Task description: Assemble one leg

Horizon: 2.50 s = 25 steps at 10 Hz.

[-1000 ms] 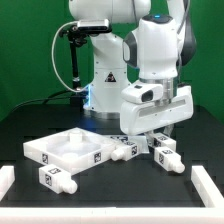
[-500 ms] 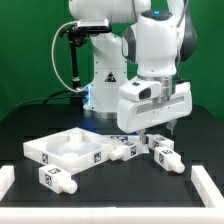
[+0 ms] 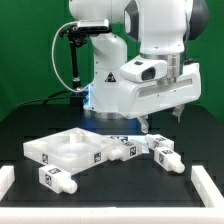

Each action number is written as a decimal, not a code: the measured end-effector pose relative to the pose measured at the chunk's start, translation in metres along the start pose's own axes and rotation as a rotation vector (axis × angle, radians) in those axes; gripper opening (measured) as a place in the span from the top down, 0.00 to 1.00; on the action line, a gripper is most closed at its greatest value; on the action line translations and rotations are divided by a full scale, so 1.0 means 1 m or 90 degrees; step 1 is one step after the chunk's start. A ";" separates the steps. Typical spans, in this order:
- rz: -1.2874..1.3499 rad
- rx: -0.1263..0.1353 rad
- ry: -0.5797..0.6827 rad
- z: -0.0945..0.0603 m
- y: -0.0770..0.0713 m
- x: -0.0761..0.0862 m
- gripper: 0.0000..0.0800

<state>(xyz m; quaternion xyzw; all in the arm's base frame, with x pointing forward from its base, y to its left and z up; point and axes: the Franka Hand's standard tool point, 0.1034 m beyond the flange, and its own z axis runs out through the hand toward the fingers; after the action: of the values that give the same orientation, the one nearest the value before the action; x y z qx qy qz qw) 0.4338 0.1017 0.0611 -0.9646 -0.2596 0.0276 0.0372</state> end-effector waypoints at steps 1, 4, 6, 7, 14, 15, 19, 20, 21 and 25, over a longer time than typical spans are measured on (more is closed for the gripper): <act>-0.001 -0.002 0.012 0.008 0.000 0.009 0.19; -0.021 -0.013 0.043 0.022 0.003 0.003 0.19; -0.021 -0.013 0.044 0.022 0.003 0.003 0.19; 0.012 -0.010 0.043 0.024 0.002 0.006 0.19; 0.102 -0.004 0.052 0.049 0.001 0.023 0.60; 0.102 -0.004 0.052 0.049 0.001 0.023 0.60; 0.131 0.008 0.056 0.039 -0.043 0.037 0.64; 0.130 0.012 0.058 0.040 -0.054 0.034 0.64; 0.125 0.013 0.062 0.044 -0.066 0.027 0.64; 0.124 0.015 0.054 0.055 -0.068 0.019 0.64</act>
Offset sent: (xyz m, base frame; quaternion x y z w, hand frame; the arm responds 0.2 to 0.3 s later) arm 0.0000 0.0000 0.0000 0.0000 0.0000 0.0000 1.0000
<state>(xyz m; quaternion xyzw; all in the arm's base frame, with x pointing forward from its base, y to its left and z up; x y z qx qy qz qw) 0.4119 0.1728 0.0112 -0.9851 -0.1625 -0.0064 0.0569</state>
